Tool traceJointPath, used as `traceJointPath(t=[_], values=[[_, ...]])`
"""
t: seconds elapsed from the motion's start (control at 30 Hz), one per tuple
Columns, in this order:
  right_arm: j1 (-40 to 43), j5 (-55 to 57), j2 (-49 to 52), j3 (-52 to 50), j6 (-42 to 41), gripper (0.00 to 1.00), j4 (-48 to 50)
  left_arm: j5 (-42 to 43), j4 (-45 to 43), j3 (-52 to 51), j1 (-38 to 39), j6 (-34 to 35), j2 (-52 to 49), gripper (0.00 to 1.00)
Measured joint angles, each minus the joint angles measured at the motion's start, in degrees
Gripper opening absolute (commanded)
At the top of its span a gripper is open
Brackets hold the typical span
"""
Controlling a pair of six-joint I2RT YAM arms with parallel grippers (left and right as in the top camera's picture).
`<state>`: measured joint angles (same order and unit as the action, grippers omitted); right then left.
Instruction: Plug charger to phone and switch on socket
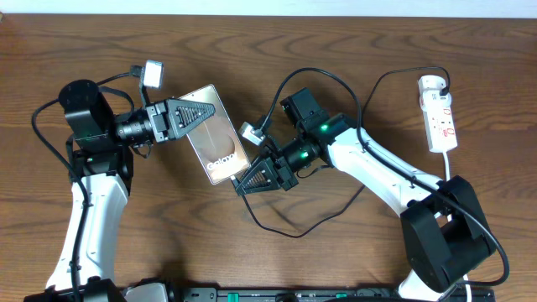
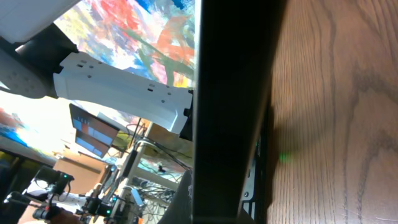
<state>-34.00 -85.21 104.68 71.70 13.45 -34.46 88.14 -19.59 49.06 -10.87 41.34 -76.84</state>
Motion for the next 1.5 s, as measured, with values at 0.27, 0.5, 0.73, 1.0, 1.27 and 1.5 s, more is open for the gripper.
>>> traceJointPath(t=[0.27, 0.5, 0.73, 1.0, 1.27, 1.5], values=[[0.0, 0.2, 0.0, -0.1, -2.1, 0.01, 2.4, -0.7, -0.1, 0.0, -0.1, -0.1, 0.0, 0.07], [0.0, 0.3, 0.4, -0.1, -4.0, 0.01, 3.9, -1.5, -0.3, 0.0, 0.2, -0.9, 0.0, 0.07], [0.0, 0.3, 0.4, -0.1, -4.4, 0.01, 4.1, -1.5, -0.3, 0.0, 0.2, -1.1, 0.0, 0.08], [0.4, -0.1, 0.4, -0.1, -4.5, 0.01, 4.1, -1.9, -0.3, 0.0, 0.2, -1.2, 0.0, 0.08], [1.6, -0.5, 0.5, -0.1, -4.7, 0.01, 4.2, -2.5, -0.3, 0.0, 0.3, -1.7, 0.0, 0.07], [1.7, -0.5, 0.5, -0.1, -5.4, 0.01, 4.3, -2.5, -0.3, 0.0, 0.5, -2.4, 0.0, 0.07]])
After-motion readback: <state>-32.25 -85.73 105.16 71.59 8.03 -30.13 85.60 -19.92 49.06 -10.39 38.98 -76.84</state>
